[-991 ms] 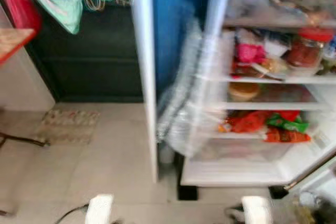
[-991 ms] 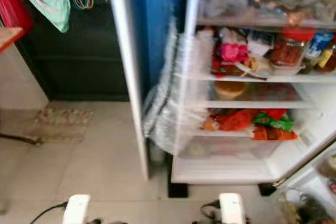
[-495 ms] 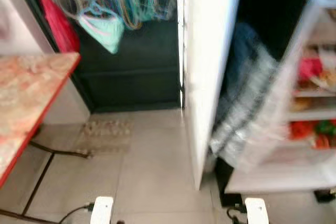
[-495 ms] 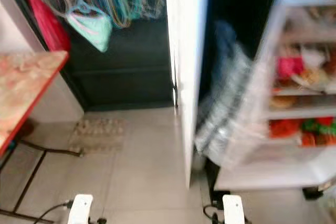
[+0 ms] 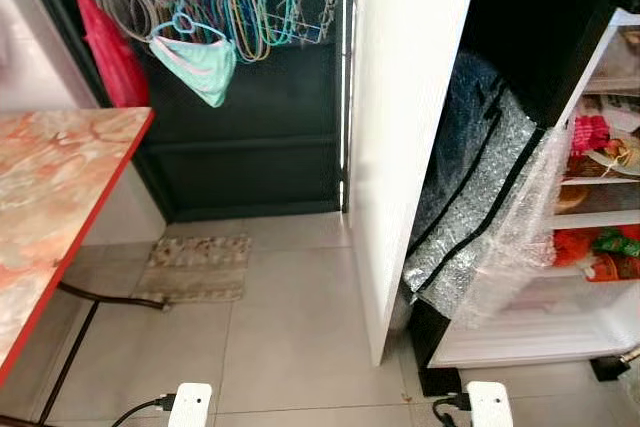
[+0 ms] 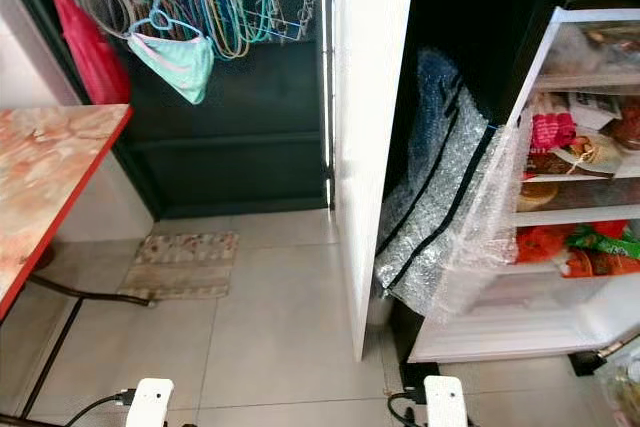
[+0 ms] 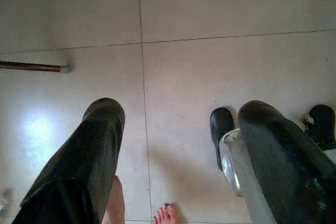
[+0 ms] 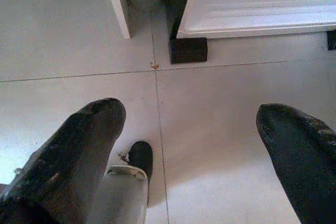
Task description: Restocking fridge
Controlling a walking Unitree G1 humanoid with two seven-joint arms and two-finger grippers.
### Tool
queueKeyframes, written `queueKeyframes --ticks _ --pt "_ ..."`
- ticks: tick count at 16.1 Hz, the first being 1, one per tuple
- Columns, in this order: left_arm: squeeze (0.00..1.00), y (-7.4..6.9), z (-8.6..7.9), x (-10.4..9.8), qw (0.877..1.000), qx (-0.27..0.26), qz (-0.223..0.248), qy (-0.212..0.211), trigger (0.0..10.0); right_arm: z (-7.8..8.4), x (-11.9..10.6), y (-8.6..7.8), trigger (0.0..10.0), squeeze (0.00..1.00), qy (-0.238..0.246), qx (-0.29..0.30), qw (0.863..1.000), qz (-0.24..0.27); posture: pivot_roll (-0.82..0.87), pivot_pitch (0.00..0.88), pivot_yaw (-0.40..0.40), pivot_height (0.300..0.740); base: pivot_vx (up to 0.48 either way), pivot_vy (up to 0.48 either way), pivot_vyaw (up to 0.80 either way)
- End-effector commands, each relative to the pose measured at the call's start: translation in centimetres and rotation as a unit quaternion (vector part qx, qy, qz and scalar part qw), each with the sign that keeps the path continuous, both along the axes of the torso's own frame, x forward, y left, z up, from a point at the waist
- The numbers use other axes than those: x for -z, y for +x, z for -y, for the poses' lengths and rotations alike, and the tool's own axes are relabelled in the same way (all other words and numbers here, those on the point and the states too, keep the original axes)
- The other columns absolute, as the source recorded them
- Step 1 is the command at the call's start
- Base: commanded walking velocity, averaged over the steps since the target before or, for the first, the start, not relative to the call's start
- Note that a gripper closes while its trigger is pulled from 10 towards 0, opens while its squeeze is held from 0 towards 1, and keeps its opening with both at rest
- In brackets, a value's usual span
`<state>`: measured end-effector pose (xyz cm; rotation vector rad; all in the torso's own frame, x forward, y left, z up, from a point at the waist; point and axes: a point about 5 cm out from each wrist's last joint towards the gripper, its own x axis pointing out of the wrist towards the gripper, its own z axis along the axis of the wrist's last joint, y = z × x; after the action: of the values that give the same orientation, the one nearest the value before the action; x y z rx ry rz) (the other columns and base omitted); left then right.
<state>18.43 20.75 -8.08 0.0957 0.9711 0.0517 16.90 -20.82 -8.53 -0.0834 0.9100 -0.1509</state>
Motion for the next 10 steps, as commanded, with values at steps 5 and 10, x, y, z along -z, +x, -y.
queueKeyframes --ticks 5,10 --pt "0.00 -0.39 -0.07 0.15 1.000 -0.005 0.000 -0.002 10.0 0.19 -0.22 0.38 10.0 0.00 0.002 0.004 1.000 0.008 -0.03 0.006 0.016 0.740 0.000 0.260 0.00" --pt "0.00 -0.40 -0.40 0.09 1.000 -0.003 0.001 0.002 10.0 -0.20 -0.01 0.17 10.0 0.00 0.007 0.017 1.000 0.000 -0.03 0.010 0.038 0.740 0.000 0.000 -0.64"
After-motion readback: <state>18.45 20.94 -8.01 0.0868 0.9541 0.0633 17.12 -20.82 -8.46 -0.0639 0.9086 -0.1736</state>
